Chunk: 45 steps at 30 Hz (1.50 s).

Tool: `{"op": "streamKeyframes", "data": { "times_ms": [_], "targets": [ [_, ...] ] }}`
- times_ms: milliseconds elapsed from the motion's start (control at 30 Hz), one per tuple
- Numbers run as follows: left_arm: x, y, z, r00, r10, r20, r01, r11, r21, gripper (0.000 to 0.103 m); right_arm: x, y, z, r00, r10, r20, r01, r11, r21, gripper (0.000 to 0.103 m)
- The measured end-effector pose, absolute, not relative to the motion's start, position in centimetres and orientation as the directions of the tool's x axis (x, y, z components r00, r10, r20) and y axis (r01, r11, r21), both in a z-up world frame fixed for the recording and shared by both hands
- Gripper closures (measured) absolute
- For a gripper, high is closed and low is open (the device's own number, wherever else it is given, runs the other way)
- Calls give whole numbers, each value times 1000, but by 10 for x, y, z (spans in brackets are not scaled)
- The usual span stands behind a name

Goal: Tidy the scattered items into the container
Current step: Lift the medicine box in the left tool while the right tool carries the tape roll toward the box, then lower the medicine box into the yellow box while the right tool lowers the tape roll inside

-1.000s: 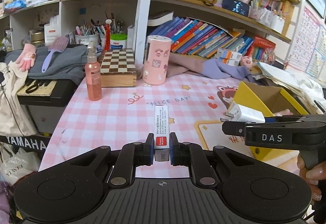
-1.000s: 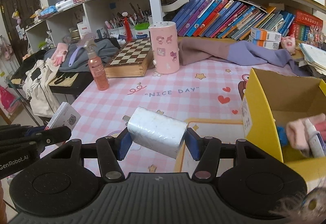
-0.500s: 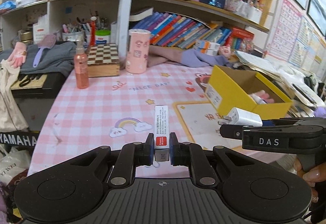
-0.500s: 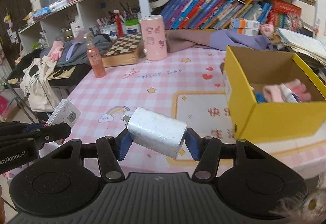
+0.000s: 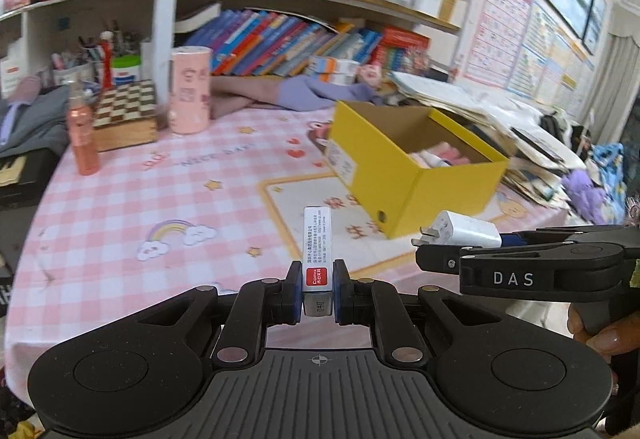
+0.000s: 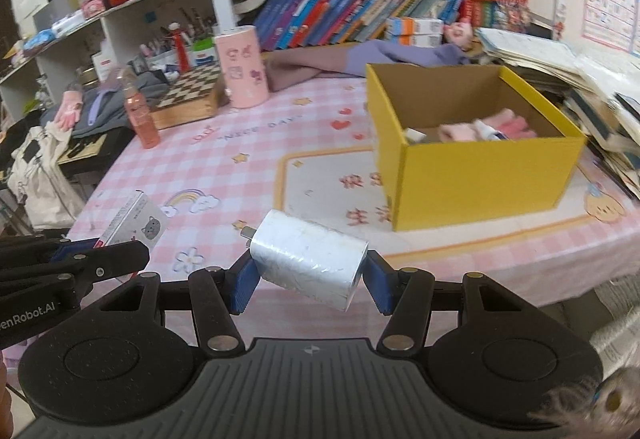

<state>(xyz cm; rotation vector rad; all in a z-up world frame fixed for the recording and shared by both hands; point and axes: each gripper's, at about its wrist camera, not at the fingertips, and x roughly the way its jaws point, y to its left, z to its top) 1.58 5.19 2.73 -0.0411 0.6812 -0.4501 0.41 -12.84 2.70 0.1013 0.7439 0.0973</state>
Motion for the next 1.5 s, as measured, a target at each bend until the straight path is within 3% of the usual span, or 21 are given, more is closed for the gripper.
{"op": "streamKeyframes", "data": {
  "times_ms": [800, 1500],
  "targets": [
    [27, -60, 23, 534, -594, -602, 626, 756, -191, 90, -34, -230, 25, 722, -81, -687, 222, 968, 120, 49],
    [49, -105, 22, 505, -619, -602, 679, 715, -165, 90, -13, -268, 23, 720, -104, -686, 260, 957, 128, 49]
  ]
}}
